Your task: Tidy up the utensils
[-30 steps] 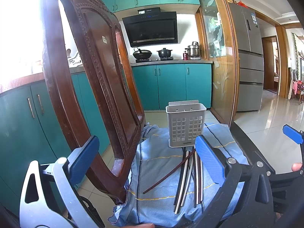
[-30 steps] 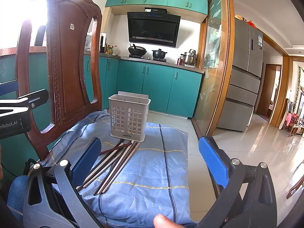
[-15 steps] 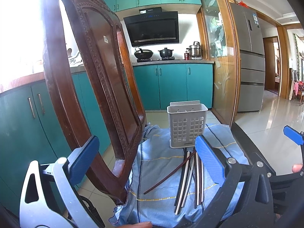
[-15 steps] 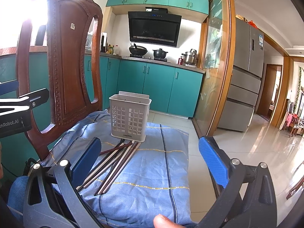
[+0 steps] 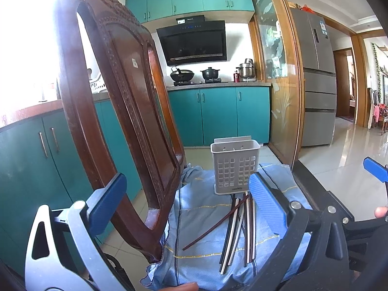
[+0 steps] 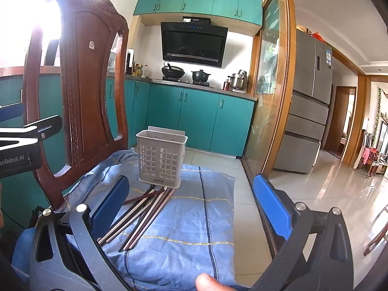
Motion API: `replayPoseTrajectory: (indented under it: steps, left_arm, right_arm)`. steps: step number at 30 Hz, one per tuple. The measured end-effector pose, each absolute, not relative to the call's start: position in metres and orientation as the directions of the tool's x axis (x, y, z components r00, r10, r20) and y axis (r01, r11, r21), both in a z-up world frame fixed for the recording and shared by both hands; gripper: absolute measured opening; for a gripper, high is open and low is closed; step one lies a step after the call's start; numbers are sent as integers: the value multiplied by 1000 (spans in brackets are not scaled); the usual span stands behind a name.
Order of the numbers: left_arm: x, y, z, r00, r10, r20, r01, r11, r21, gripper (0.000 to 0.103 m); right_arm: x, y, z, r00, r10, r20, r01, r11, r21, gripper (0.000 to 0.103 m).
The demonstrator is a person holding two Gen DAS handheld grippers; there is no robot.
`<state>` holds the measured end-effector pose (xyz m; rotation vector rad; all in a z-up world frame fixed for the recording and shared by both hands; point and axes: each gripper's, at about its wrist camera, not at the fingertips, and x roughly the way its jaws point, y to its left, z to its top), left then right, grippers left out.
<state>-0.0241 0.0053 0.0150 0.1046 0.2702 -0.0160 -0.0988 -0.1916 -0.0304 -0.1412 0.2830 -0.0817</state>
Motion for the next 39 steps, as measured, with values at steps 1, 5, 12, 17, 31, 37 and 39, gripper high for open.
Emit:
replayPoseTrajectory:
  steps: [1, 5, 12, 17, 31, 37, 39]
  left_arm:
    - [-28, 5, 17, 966, 1, -260, 26, 994, 102, 100]
    - [-36, 2, 23, 972, 3, -236, 26, 993, 117, 100]
    - [-14, -8, 16, 940, -122, -317, 173, 975, 138, 100]
    - [29, -17, 1, 888, -200, -415, 276, 952, 132, 67]
    - [202, -61, -100, 617, -287, -733, 458, 888, 39, 18]
    - [207, -60, -111, 600, -292, -745, 493, 868, 57, 28]
    - [211, -57, -113, 587, -295, -754, 496, 867, 46, 28]
  right_arm:
    - [-102, -192, -28, 959, -101, -265, 63, 987, -149, 100]
    - [-118, -198, -18, 967, -83, -240, 56, 991, -119, 100]
    - [-92, -222, -28, 931, -91, -355, 61, 994, -95, 100]
    - [-38, -249, -60, 848, -26, -530, 21, 1000, -16, 86]
    - [149, -214, -158, 524, 169, -835, -179, 980, 86, 26]
    - [180, -195, -186, 436, 164, -885, -192, 978, 86, 27]
    - [183, -192, -187, 434, 175, -884, -207, 974, 91, 27]
